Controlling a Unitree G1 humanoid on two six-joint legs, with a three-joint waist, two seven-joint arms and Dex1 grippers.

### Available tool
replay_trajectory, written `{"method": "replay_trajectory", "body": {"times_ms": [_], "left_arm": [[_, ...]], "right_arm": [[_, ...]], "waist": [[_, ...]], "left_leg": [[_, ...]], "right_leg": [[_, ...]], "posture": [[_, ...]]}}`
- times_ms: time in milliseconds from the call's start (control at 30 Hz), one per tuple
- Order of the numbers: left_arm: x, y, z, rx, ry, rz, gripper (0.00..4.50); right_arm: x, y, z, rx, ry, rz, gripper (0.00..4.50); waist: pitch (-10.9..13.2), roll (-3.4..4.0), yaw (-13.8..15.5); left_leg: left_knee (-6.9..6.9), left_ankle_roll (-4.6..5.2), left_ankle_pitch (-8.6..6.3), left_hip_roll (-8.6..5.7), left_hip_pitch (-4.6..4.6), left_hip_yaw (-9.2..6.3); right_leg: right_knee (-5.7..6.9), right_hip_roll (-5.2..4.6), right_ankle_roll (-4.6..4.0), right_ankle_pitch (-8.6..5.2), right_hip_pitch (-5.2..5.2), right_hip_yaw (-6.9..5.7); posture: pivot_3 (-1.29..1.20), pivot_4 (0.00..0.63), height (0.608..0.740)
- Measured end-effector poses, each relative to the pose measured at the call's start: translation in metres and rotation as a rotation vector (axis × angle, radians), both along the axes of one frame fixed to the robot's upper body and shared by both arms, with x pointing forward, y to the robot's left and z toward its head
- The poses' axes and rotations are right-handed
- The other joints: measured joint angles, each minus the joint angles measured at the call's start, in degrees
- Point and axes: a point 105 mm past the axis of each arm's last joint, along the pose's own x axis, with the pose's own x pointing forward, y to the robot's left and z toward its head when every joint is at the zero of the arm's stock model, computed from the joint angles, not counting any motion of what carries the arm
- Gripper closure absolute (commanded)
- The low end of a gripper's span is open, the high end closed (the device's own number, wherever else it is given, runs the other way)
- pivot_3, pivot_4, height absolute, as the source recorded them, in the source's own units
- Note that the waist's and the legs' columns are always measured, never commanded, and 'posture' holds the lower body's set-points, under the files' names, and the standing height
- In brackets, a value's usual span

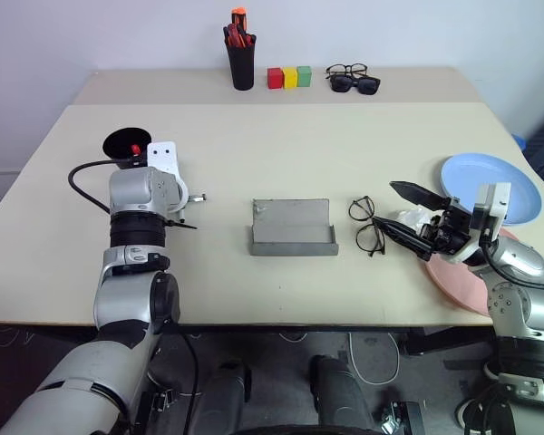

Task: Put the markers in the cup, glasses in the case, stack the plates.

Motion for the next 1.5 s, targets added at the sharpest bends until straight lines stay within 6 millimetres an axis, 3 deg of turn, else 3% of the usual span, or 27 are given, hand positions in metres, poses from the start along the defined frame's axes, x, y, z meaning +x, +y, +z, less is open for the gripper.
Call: {"method": "replay_trajectory", "body": {"times_ms": [333, 400, 500, 567, 667, 767, 833, 900, 1133, 1500], "left_arm": [[-0.018, -0.002, 0.030, 0.059, -0.088, -0.103, 4.41], [-0.024, -0.006, 0.029, 0.073, -0.085, -0.161, 4.41], [-0.038, -0.020, 0.034, 0.155, -0.124, -0.384, 4.41], [-0.046, -0.035, 0.042, 0.237, -0.217, -0.548, 4.41], [-0.041, -0.048, 0.069, 0.383, -0.547, -0.626, 4.41], [-0.038, -0.049, 0.114, 0.395, -0.928, -0.466, 4.41], [-0.034, -0.032, 0.137, 0.402, -1.083, -0.296, 4.41], [-0.030, -0.015, 0.146, 0.417, -1.147, -0.172, 4.41], [-0.016, 0.024, 0.132, 0.467, -1.202, 0.132, 4.41], [-0.006, 0.034, 0.136, 0.564, -1.261, 0.253, 4.41]], "right_arm": [[0.004, 0.002, 0.006, 0.002, -0.020, 0.007, 0.45], [0.005, 0.002, 0.007, 0.003, -0.021, 0.007, 0.45], [0.007, 0.001, 0.007, 0.003, -0.022, 0.009, 0.45], [0.009, 0.000, 0.006, 0.004, -0.018, 0.003, 0.45], [0.010, 0.001, 0.007, 0.005, -0.019, 0.006, 0.45], [0.011, 0.007, 0.007, 0.027, -0.020, 0.024, 0.45], [0.012, 0.017, 0.007, 0.045, -0.017, 0.063, 0.45], [0.014, 0.026, 0.007, 0.059, -0.018, 0.097, 0.45], [0.022, 0.056, 0.009, 0.066, -0.025, 0.210, 0.45], [0.026, 0.058, 0.010, 0.076, -0.032, 0.216, 0.45]], "waist": [[0.01, -0.02, -0.16], [0.01, -0.02, -0.08], [0.02, -0.02, -0.22], [0.02, -0.01, -0.13], [0.02, -0.01, 0.20], [0.01, -0.01, 0.37], [0.01, 0.00, 0.20], [0.00, 0.02, 0.12], [0.00, 0.02, 0.29], [-0.01, 0.01, 0.28]], "left_leg": [[-0.01, 0.00, 0.00, 0.01, -0.02, 0.00], [-0.04, 0.00, 0.00, 0.01, -0.03, -0.01], [-0.06, -0.01, 0.00, 0.01, -0.07, 0.00], [-0.09, -0.02, 0.00, 0.02, -0.05, 0.01], [-0.08, -0.04, 0.01, 0.04, -0.08, 0.00], [-0.09, -0.03, 0.01, 0.07, -0.10, 0.00], [-0.08, -0.02, 0.02, 0.07, -0.09, 0.02], [-0.08, -0.02, 0.02, 0.06, -0.07, 0.04], [-0.08, 0.02, 0.01, 0.03, -0.14, 0.04], [-0.08, 0.04, 0.00, 0.01, -0.14, 0.03]], "right_leg": [[0.01, 0.00, -0.08, 0.04, -0.04, 0.00], [0.01, 0.01, -0.12, 0.06, -0.06, 0.00], [0.00, 0.00, -0.20, 0.10, -0.10, 0.01], [0.00, 0.00, -0.23, 0.10, -0.11, 0.02], [-0.11, 0.00, -0.30, 0.15, -0.10, 0.01], [-0.48, 0.02, -0.44, 0.26, 0.01, 0.00], [-0.60, 0.04, -0.41, 0.36, 0.05, 0.00], [-0.61, 0.04, -0.36, 0.39, 0.06, 0.00], [-0.69, 0.04, -0.23, 0.45, 0.06, -0.01], [-0.69, 0.03, -0.17, 0.49, 0.07, -0.02]], "posture": [[0.00, 0.150, 0.740], [0.00, 0.150, 0.740], [0.00, 0.150, 0.740], [0.00, 0.150, 0.740], [0.00, 0.150, 0.740], [0.00, 0.150, 0.740], [0.00, 0.150, 0.740], [0.00, 0.150, 0.740], [0.00, 0.150, 0.740], [0.00, 0.150, 0.740]]}}
